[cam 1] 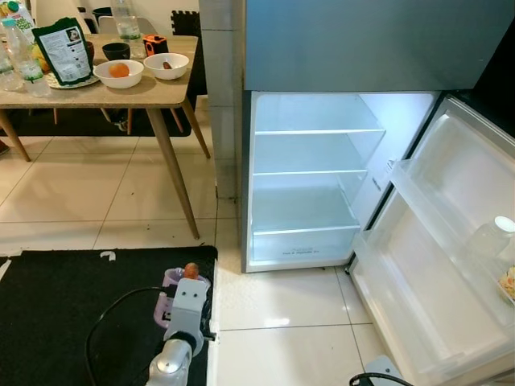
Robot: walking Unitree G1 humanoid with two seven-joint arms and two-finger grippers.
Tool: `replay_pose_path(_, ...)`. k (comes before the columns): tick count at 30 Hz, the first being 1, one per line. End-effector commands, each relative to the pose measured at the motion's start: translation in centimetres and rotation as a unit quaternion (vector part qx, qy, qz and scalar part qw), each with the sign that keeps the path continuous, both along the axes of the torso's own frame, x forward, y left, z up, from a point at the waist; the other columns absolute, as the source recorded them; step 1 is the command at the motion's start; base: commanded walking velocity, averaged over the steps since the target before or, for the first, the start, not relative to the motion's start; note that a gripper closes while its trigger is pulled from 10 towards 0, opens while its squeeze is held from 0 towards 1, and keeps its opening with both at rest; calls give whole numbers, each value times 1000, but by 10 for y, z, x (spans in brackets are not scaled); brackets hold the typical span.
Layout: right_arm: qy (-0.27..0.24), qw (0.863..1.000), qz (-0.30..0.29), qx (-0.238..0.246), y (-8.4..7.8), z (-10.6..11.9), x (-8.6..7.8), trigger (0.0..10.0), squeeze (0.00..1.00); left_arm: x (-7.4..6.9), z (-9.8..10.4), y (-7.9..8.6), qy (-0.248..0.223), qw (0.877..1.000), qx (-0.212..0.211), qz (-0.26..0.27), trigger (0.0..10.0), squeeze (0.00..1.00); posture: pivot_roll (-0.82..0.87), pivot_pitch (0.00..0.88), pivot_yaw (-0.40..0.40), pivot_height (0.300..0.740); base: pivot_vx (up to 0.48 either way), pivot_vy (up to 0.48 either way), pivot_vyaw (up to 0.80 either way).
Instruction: Restocking fridge
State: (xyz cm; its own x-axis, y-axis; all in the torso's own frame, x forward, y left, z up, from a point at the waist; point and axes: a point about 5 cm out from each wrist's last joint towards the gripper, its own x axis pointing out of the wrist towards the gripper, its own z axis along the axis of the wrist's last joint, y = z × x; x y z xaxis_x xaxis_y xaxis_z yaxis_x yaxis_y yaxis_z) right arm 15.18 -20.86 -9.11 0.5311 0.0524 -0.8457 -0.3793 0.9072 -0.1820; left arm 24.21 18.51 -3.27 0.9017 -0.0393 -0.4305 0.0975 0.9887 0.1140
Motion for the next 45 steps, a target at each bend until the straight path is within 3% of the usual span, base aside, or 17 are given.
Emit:
replay_pose_path(1,12,1000,-2,-4,-3,-2,-6,10000,0,-7,-5,6,18,1000,13,2,10000,0,-42,41,-50,740,0,0,0)
replay_pose_path(45,20,1000,-4,-10,-5,-3,-9,10000,0,-9,-9,4,32,999,17,8,10000,0,-31,29,-52,740,0,0,0)
